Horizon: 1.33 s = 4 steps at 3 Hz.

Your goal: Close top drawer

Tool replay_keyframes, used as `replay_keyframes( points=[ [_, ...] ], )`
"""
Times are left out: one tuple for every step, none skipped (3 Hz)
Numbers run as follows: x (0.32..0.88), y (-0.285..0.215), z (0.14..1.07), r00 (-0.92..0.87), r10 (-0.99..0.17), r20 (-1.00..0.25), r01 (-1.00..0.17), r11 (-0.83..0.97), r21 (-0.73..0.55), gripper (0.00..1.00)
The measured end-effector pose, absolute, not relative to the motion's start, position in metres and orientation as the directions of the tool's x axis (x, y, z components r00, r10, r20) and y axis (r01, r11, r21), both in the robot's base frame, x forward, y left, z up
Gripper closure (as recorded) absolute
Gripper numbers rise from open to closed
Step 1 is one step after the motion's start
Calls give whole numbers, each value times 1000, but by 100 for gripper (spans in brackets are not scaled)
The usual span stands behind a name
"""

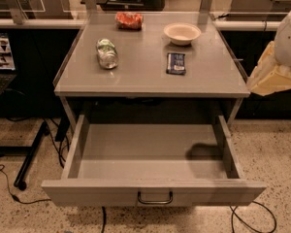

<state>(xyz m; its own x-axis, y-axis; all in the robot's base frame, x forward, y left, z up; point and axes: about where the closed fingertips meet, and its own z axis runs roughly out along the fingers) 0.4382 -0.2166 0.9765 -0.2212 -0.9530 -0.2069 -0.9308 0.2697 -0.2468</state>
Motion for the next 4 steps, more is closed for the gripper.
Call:
replay_keyframes(
  points=[
    [441, -216, 989, -206, -963, -175, -921, 250, -297, 32],
    [428, -221, 972, -245, -943, -226, -902, 307, -302, 35],
    [402, -225, 922, -357, -854, -379, -863, 457, -216, 58],
    [368, -228, 852, -472, -726, -500, -814, 577, -68, 82]
  ],
)
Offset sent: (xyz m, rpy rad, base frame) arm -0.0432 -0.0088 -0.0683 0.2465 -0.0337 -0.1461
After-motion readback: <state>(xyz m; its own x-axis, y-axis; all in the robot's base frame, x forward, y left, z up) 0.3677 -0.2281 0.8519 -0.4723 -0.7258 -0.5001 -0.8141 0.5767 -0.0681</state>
